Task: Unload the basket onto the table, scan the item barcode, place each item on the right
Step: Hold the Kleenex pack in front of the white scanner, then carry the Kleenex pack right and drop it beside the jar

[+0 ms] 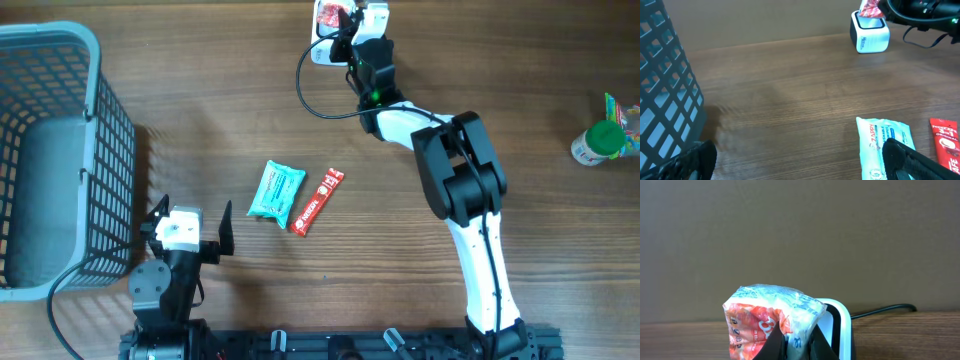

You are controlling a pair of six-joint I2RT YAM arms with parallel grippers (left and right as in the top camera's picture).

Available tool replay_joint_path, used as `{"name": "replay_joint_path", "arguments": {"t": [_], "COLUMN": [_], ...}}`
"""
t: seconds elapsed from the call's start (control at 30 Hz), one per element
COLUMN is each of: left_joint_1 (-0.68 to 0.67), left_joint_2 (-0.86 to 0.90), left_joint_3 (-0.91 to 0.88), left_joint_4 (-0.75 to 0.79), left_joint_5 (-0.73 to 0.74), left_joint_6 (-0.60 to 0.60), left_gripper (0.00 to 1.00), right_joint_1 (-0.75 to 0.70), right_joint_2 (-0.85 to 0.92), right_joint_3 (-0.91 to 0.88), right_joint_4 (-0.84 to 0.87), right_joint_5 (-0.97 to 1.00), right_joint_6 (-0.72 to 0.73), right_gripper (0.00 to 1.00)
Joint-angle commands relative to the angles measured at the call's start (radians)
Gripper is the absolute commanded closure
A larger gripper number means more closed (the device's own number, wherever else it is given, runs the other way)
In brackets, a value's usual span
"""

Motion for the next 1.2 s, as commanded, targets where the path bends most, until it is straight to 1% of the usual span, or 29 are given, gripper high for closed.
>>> {"name": "replay_joint_path", "arguments": {"t": [0.0,0.07,0.3,0.37,0.47,0.5,0.6,0.7,0.73,0.8,0.83,0.93,1.0,1.07,1.1,1.17], "left_joint_1": [-0.005,-0.005,-0.005,-0.005,-0.005,-0.005,-0.005,-0.005,-0.005,-0.005,-0.005,-0.005,-0.005,-0.005,-0.005,-0.005], "left_joint_2": [-0.006,-0.006,-0.006,-0.006,-0.006,-0.006,-0.006,-0.006,-0.006,-0.006,-0.006,-0.006,-0.006,-0.006,-0.006,-0.006], "left_joint_3": [-0.006,-0.006,-0.006,-0.006,-0.006,-0.006,-0.006,-0.006,-0.006,-0.006,-0.006,-0.006,-0.006,-0.006,-0.006,-0.006], "left_joint_4": [0.003,0.003,0.003,0.003,0.003,0.003,0.003,0.003,0.003,0.003,0.003,0.003,0.003,0.003,0.003,0.003], "left_joint_5": [0.008,0.008,0.008,0.008,0.008,0.008,0.008,0.008,0.008,0.008,0.008,0.008,0.008,0.008,0.008,0.008], "left_joint_6": [0.012,0.012,0.012,0.012,0.012,0.012,0.012,0.012,0.012,0.012,0.012,0.012,0.012,0.012,0.012,0.012], "left_gripper": [0.00,0.00,0.00,0.00,0.00,0.00,0.00,0.00,0.00,0.00,0.00,0.00,0.00,0.00,0.00,0.00], "right_joint_1": [-0.005,-0.005,-0.005,-0.005,-0.003,-0.003,-0.013,-0.020,-0.021,-0.021,-0.025,-0.068,-0.125,-0.209,-0.266,-0.371], "right_joint_2": [0.008,0.008,0.011,0.011,-0.013,-0.051,-0.162,-0.324,-0.377,-0.500,-0.543,-0.615,-0.615,-0.609,-0.607,-0.596], "right_joint_3": [0.051,0.051,0.051,0.051,0.051,0.051,0.051,0.051,0.051,0.051,0.051,0.051,0.049,0.015,-0.012,-0.067], "right_joint_4": [0.008,0.006,0.001,-0.016,-0.026,-0.070,-0.195,-0.386,-0.463,-0.690,-0.798,-1.115,-1.273,-1.365,-1.376,-1.340], "right_joint_5": [0.044,0.077,0.073,0.061,-0.011,-0.058,-0.066,-0.032,0.026,0.248,0.326,0.456,0.515,0.557,0.554,0.543], "right_joint_6": [-0.027,-0.036,-0.052,-0.052,-0.051,-0.039,-0.004,-0.101,-0.124,-0.129,-0.128,-0.126,-0.107,-0.051,-0.034,0.011], "right_gripper": [0.95,0.95,0.95,0.95,0.96,0.96,0.96,0.95,0.96,0.96,0.96,0.96,0.96,0.96,0.96,0.96]}}
